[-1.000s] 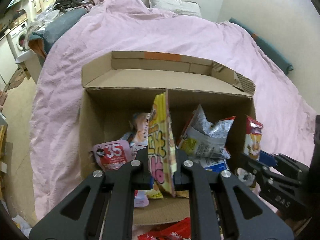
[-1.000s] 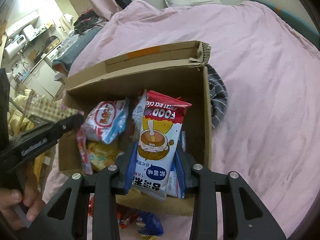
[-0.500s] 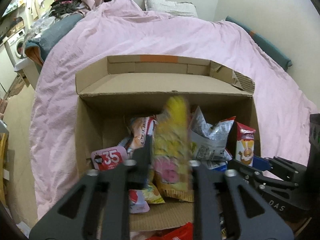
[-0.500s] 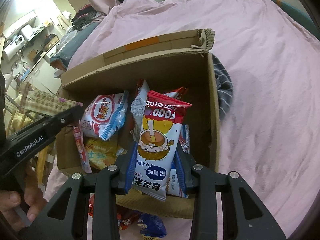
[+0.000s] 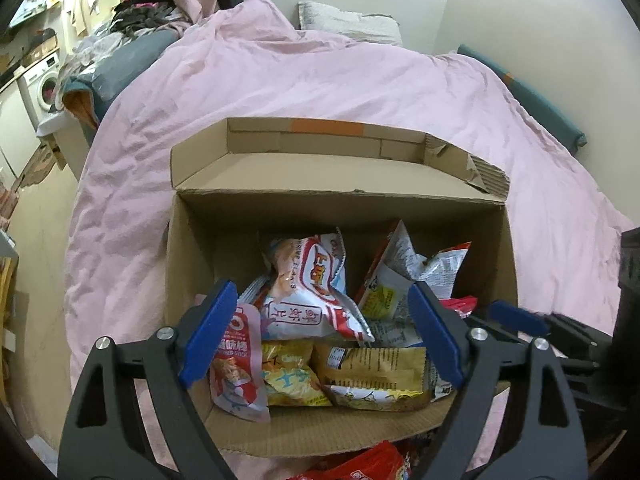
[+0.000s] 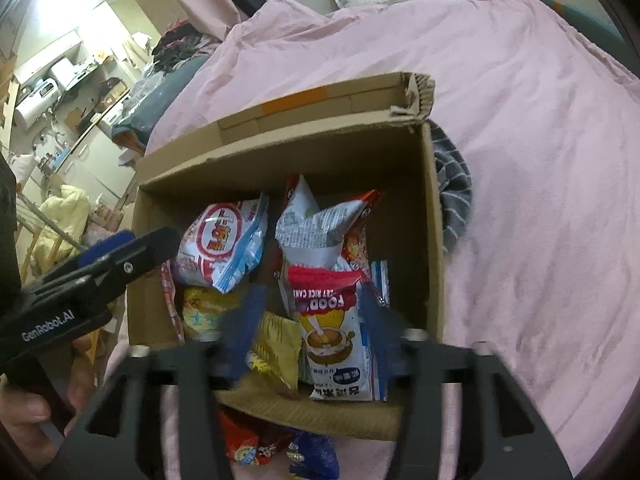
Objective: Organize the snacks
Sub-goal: 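Withdraw both open tools from the box toward the remaining snacks, then grasp the chocolate bar with left tool while right tool grasps white cream stick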
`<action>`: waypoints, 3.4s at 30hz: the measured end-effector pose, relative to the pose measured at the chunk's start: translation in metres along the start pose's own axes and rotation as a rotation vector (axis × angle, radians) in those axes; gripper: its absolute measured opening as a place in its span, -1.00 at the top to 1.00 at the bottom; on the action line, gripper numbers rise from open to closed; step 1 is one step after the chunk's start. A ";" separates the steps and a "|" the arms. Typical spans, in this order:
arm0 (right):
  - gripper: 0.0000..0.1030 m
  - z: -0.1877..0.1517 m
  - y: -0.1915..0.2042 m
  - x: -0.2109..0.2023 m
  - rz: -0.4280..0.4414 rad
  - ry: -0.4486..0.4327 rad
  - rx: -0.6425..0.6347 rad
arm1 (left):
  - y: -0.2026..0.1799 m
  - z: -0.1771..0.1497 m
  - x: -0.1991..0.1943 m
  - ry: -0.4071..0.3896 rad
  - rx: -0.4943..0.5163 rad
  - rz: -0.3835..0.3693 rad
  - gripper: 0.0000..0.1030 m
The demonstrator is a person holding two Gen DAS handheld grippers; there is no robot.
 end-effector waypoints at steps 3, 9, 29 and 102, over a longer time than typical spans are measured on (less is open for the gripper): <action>-0.46 0.002 -0.001 -0.002 -0.001 -0.010 0.002 | 0.003 -0.001 0.001 0.010 -0.012 0.000 -0.65; -0.47 0.003 0.000 0.001 -0.001 -0.001 0.001 | 0.003 -0.001 0.000 0.006 -0.008 0.003 -0.65; -0.47 -0.009 0.008 -0.037 0.001 -0.046 0.015 | 0.010 -0.018 -0.021 -0.009 0.027 0.018 -0.65; -0.58 -0.156 0.088 0.004 0.123 0.488 -0.311 | 0.050 -0.210 -0.011 0.564 0.025 0.106 0.74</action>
Point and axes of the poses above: each gripper's, at about its wrist camera, not at the fingertips, and x roughly the way its jaws point, y to its left, z to its top, the point moved 1 cm from there along x, roughly the way its jaws point, and after that the axes turned 8 degrees about -x, right-handed, at the moved point
